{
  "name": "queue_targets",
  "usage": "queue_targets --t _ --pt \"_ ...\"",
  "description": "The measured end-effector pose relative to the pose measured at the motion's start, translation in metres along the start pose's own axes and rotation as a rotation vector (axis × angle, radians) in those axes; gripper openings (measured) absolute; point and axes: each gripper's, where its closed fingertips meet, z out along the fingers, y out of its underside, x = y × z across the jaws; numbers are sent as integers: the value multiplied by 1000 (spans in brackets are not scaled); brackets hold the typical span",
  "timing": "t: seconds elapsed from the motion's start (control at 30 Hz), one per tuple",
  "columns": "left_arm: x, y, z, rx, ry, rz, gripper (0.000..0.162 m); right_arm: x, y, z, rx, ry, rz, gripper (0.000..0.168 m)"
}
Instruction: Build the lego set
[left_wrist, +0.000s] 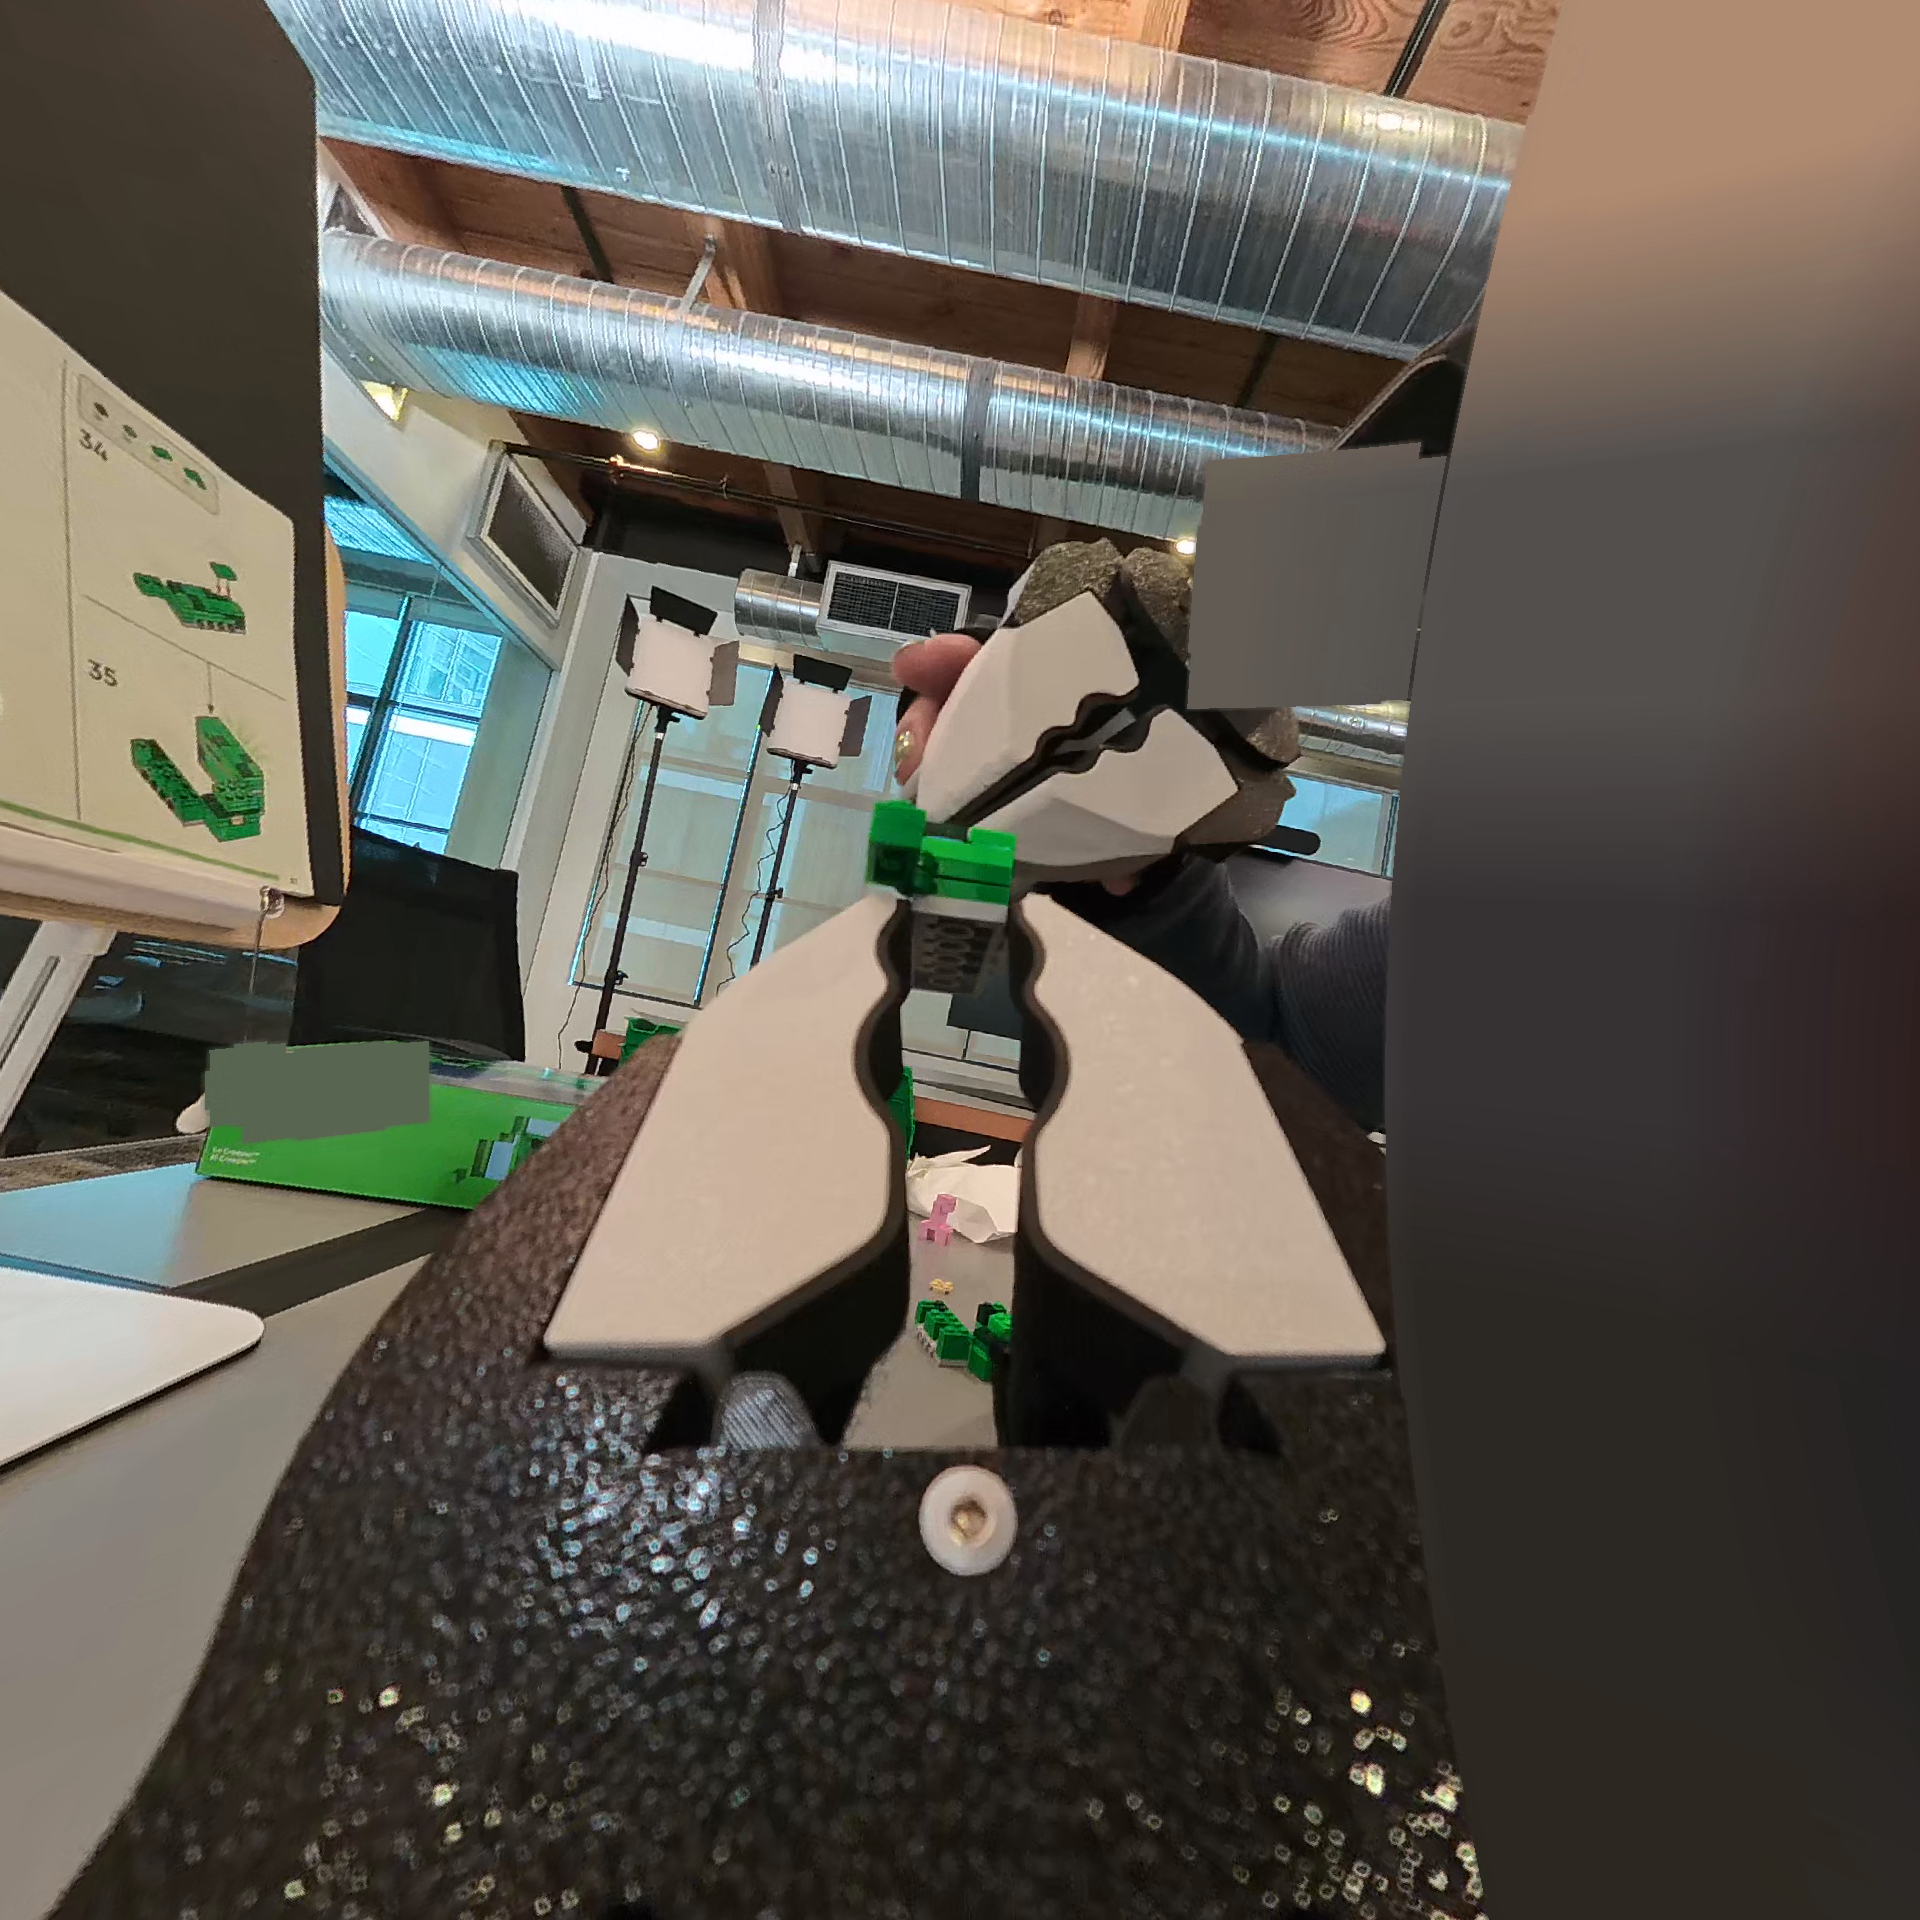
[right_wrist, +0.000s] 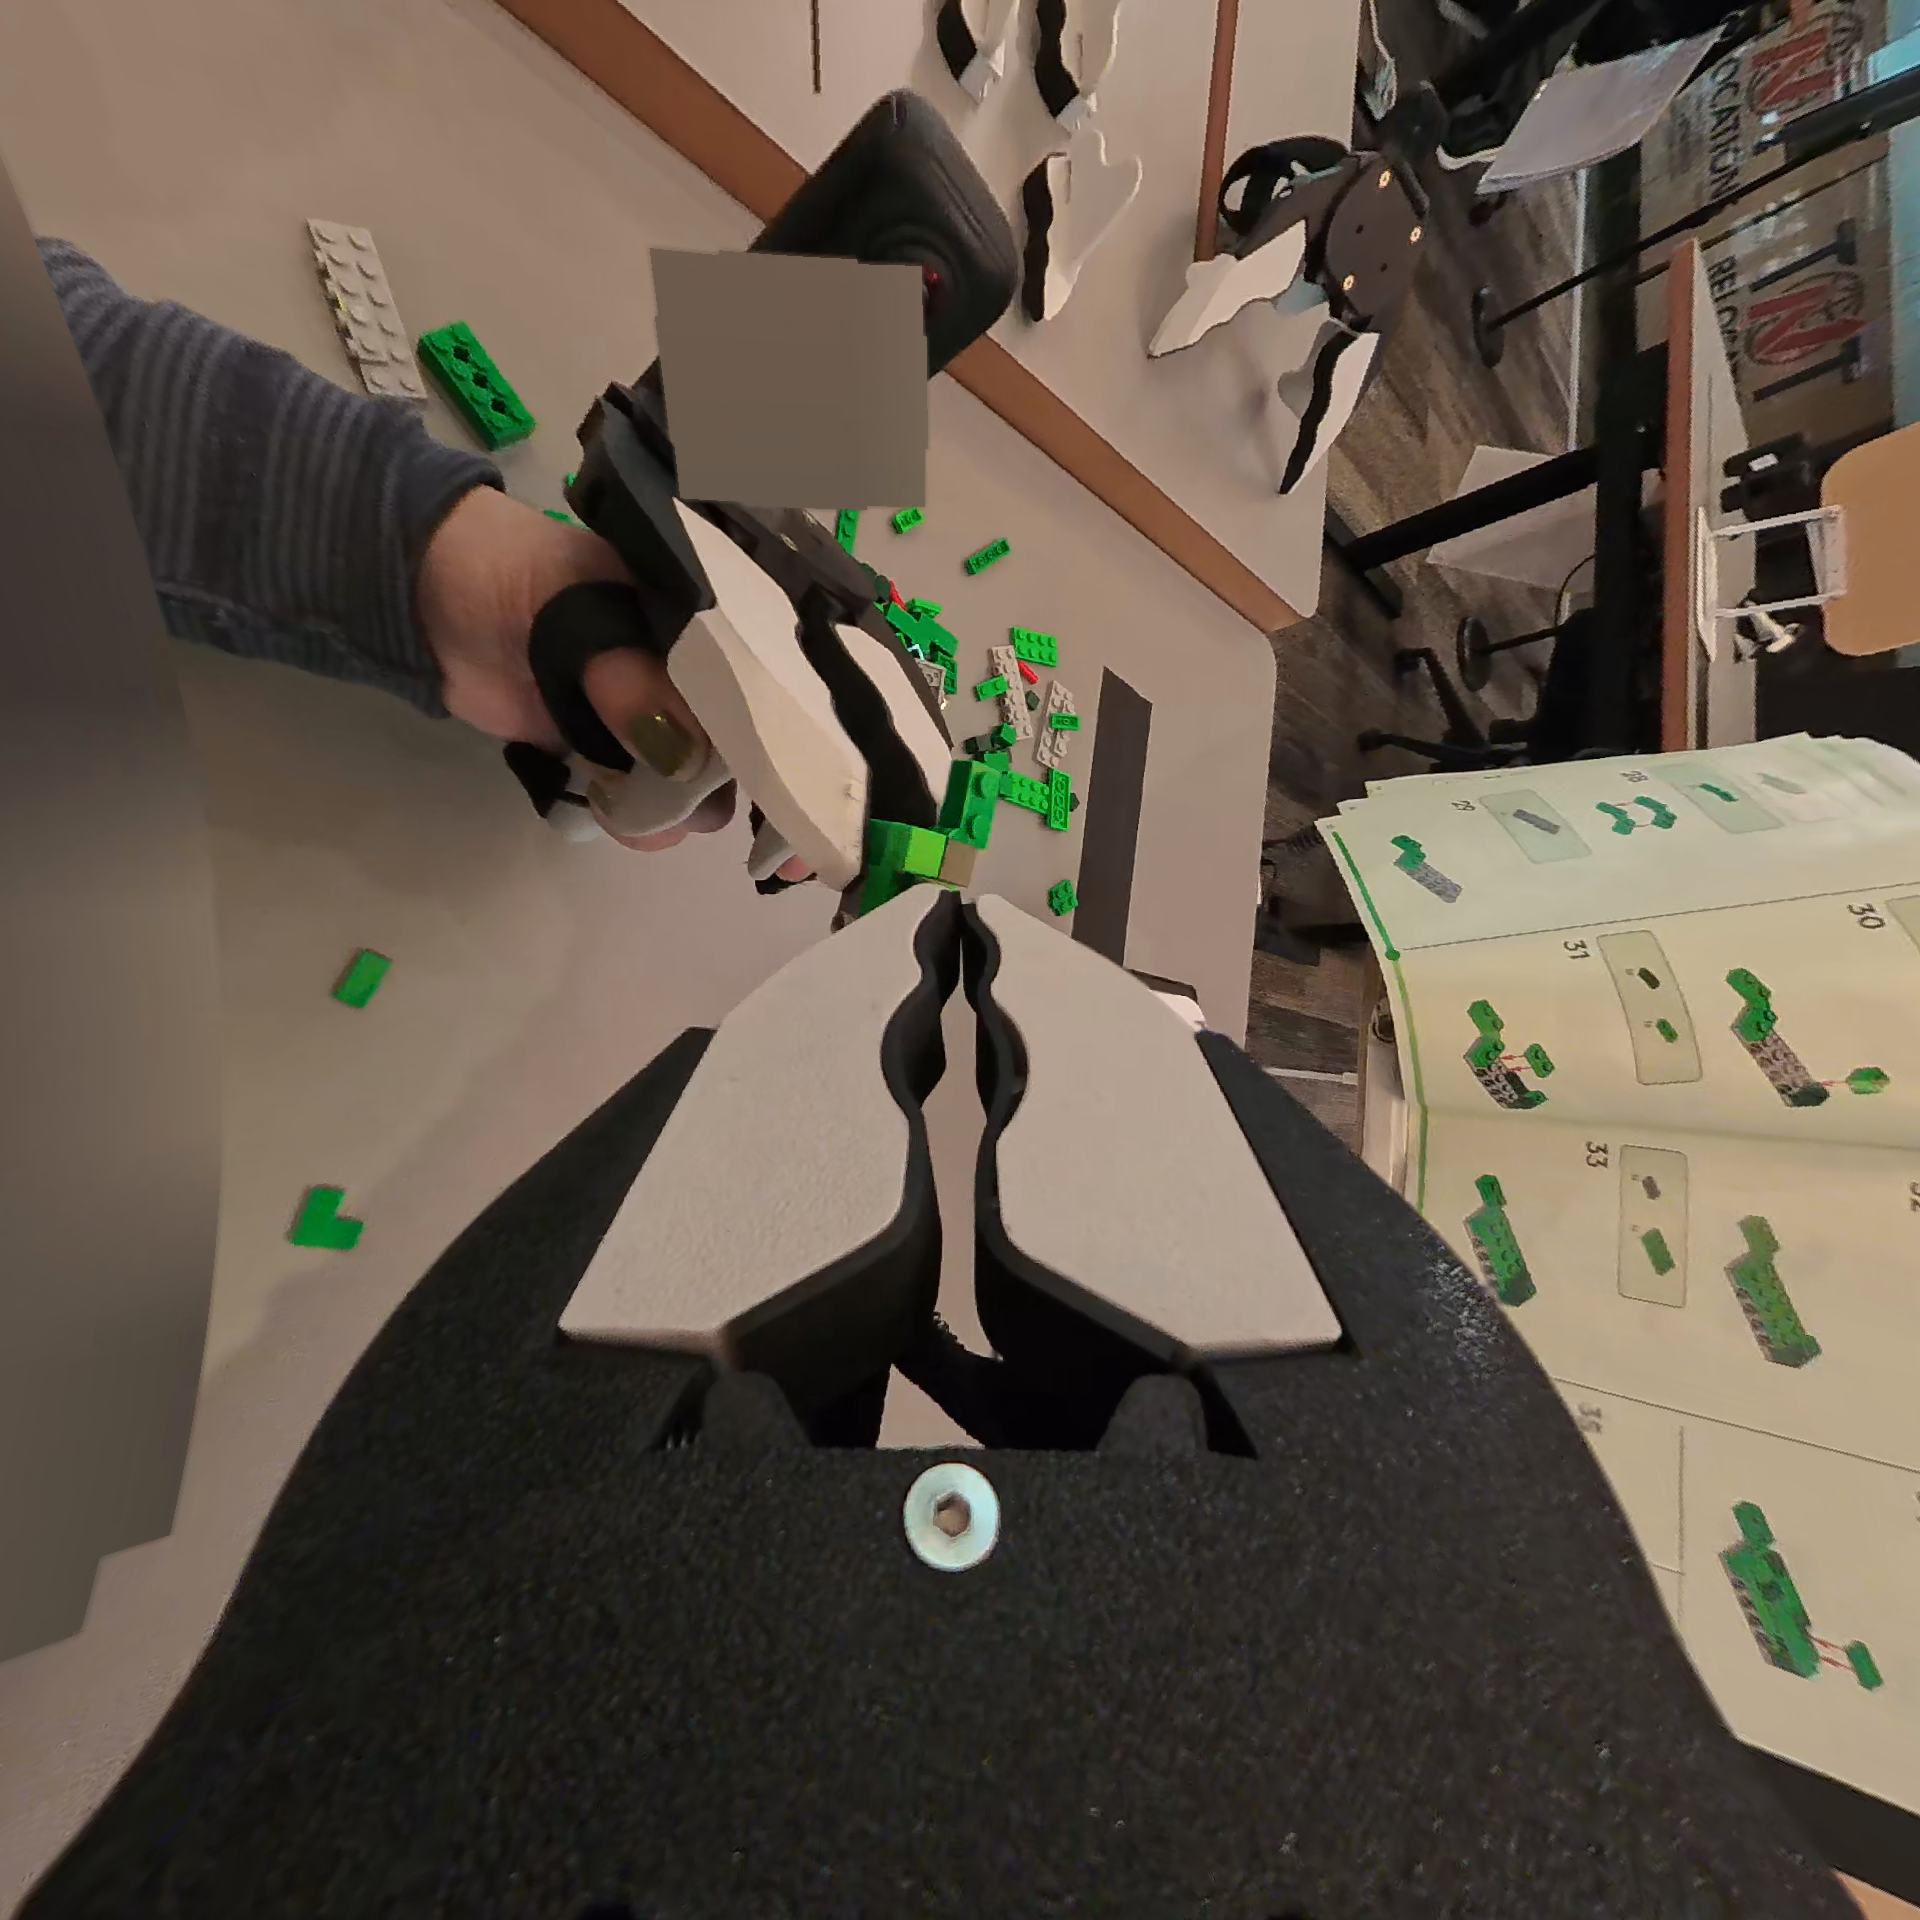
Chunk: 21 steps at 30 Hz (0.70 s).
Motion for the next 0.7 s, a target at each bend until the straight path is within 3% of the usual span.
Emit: queue_targets --t 0.6,0.7 --pt "-5 -3 -2 20 -25 -20 17 8 -2 -2 -5 120 -139 0" --pt "-10 -6 -6 50 -51 -35 17 15 -8 -7 42 190 -144 13"
